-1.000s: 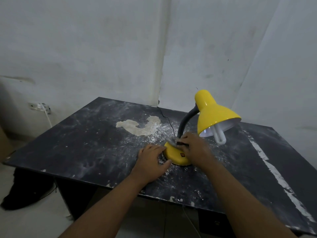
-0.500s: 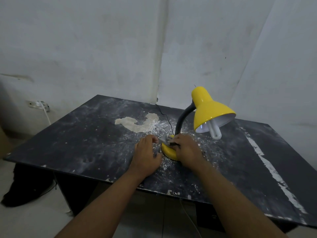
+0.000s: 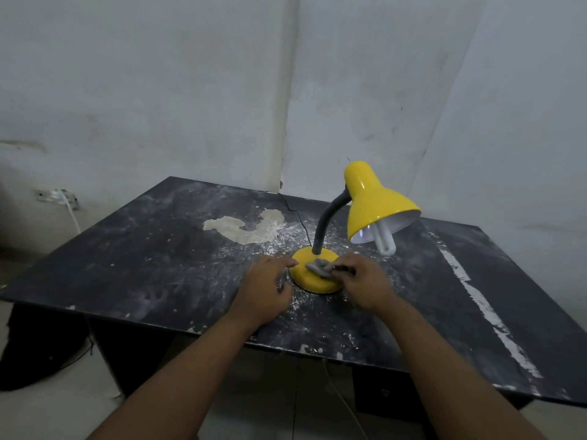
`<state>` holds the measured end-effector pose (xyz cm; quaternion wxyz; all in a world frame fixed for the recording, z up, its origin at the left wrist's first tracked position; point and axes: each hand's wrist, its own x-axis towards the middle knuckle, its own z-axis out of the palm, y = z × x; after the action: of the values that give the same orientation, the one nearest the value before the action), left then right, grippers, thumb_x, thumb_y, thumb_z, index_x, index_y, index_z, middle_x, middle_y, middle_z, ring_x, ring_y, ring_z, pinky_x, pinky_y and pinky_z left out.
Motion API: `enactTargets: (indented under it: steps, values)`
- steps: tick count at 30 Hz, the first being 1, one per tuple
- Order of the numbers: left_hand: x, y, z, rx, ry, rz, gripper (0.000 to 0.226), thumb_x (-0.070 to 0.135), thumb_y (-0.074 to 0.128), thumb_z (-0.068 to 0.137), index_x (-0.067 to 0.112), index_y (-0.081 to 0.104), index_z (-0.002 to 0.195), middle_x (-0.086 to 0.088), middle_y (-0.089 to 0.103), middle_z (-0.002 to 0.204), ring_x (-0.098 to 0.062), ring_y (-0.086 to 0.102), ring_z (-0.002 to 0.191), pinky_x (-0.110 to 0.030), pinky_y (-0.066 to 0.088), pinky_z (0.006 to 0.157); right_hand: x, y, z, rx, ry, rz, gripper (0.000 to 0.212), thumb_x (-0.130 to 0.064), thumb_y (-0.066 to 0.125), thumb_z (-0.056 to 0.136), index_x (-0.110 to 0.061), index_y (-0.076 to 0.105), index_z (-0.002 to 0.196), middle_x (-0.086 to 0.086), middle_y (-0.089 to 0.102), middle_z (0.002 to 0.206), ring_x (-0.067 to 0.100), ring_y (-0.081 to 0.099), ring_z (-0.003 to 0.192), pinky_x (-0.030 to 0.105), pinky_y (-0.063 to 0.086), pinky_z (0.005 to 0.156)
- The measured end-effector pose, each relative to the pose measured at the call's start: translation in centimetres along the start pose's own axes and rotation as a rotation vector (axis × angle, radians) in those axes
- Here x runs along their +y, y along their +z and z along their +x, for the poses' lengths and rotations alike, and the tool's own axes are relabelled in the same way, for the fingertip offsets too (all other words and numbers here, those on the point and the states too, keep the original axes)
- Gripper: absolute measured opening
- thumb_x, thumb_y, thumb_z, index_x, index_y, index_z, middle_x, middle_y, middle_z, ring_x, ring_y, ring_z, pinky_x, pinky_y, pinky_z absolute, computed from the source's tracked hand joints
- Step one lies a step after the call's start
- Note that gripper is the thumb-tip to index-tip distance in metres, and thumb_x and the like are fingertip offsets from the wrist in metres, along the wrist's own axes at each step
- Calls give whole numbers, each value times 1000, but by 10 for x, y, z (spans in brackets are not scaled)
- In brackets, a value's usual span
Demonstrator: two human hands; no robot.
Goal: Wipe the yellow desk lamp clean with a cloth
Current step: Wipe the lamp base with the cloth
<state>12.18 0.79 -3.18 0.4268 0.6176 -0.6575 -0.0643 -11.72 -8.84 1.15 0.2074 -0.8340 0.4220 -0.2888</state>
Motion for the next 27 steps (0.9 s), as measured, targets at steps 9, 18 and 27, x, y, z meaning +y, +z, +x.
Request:
enactTargets:
  steps: [9, 18, 27]
  values:
    - [0, -2, 0, -43, 12, 4, 64, 20, 61, 85, 27, 59, 149, 3, 71, 122, -14, 62, 111, -42, 53, 105, -23, 36, -18, -62, -184, -65, 30, -15, 70, 100, -28, 80, 125, -10, 65, 119, 10, 60, 104, 21, 49, 91]
    - [2, 0, 2, -147, 40, 59, 68, 13, 62, 89, 22, 50, 155, 3, 55, 157, -19, 47, 144, -51, 34, 125, -12, 7, -7, 116, -114, -45, 22, -15, 72, 99, -26, 83, 115, -7, 72, 110, 14, 67, 95, 35, 56, 84]
    - [0, 1, 2, -178, 4, 52, 74, 4, 60, 87, 20, 47, 158, 14, 54, 156, -14, 41, 148, -55, 29, 127, 12, 6, -26, 101, -102, -97, 26, -6, 69, 97, -25, 83, 108, -10, 68, 110, 13, 66, 96, 37, 57, 84]
